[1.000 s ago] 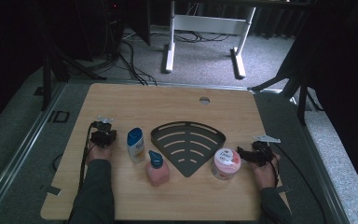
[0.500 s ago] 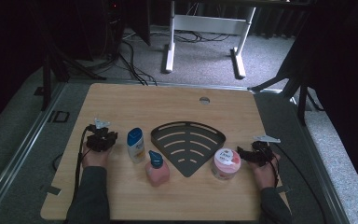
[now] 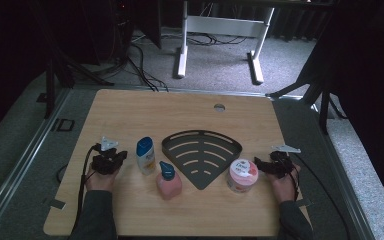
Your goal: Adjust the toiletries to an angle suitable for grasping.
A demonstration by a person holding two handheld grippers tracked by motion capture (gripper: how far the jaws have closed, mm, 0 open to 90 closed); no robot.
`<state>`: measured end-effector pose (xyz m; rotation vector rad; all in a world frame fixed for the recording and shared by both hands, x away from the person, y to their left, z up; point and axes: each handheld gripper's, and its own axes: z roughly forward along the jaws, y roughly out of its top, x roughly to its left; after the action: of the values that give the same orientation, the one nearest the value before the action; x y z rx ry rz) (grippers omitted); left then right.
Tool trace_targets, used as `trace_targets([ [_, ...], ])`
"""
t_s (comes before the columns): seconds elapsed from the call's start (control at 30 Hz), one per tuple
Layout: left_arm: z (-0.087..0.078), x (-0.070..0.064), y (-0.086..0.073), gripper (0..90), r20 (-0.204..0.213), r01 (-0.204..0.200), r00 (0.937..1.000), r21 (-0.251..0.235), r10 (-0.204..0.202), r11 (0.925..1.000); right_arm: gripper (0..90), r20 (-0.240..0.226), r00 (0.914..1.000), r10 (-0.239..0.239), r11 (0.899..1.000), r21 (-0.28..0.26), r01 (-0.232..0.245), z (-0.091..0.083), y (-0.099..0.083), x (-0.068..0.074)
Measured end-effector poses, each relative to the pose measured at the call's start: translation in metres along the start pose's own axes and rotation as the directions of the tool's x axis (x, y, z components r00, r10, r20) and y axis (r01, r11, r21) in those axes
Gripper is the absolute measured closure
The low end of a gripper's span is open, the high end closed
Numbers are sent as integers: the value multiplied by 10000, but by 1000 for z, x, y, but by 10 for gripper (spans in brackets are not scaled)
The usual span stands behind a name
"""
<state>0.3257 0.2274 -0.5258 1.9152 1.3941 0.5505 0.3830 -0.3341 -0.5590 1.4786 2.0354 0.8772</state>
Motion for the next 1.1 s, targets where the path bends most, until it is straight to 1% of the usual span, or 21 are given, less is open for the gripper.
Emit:
trace_targets([
  [0.1,-6,-4,-4,900,71,29,10000,-52,-29,10000,204,0,10000,-3,10000,2,3,0,0,0],
  [0.2,-10,-9,-6,900,125,-82,9999,-79,83,9999,203,0,10000,-6,10000,2,6,0,0,0],
  [0.23,-10,-9,-6,900,125,-82,9999,-79,83,9999,204,1,10000,-3,10000,4,3,0,0,0],
  [0.27,-11,-13,-8,900,209,-141,9997,-85,143,9999,204,1,10000,-2,10000,2,2,0,0,0],
  [0.37,-13,-19,-11,900,329,-284,9991,42,282,9996,204,-1,10000,-3,10000,2,3,0,0,0],
  [0.47,-14,-23,-14,900,404,-248,9989,61,245,9997,204,0,10000,1,10000,4,-1,0,0,0],
  [0.57,-19,-30,-19,900,441,-428,9981,95,424,9990,203,-6,10000,-15,10000,10,15,0,0,0],
  [0.7,-23,-37,-23,900,598,-532,9968,115,524,9985,204,-11,10000,-21,10000,7,21,0,0,0],
  [0.73,-23,-37,-23,900,598,-532,9968,115,524,9985,203,-12,10000,-24,10000,9,24,0,0,0],
  [0.77,-25,-41,-25,900,658,-651,9958,138,641,9978,204,-11,10000,-23,10000,10,23,0,0,0],
  [0.93,-32,-53,-29,900,918,-797,9926,57,788,9968,204,-13,10000,-24,10000,10,24,0,0,0],
  [1.03,-34,-61,-31,900,1125,-1004,9887,54,991,9949,203,-14,10000,-21,10000,10,21,0,0,0],
  [1.07,-34,-61,-31,900,1125,-1004,9887,54,991,9949,203,-14,10000,-21,10000,10,21,0,0,0],
  [1.1,-35,-65,-32,900,1314,-1099,9854,53,1082,9939,203,-16,10000,-27,10000,9,27,0,0,0],
])
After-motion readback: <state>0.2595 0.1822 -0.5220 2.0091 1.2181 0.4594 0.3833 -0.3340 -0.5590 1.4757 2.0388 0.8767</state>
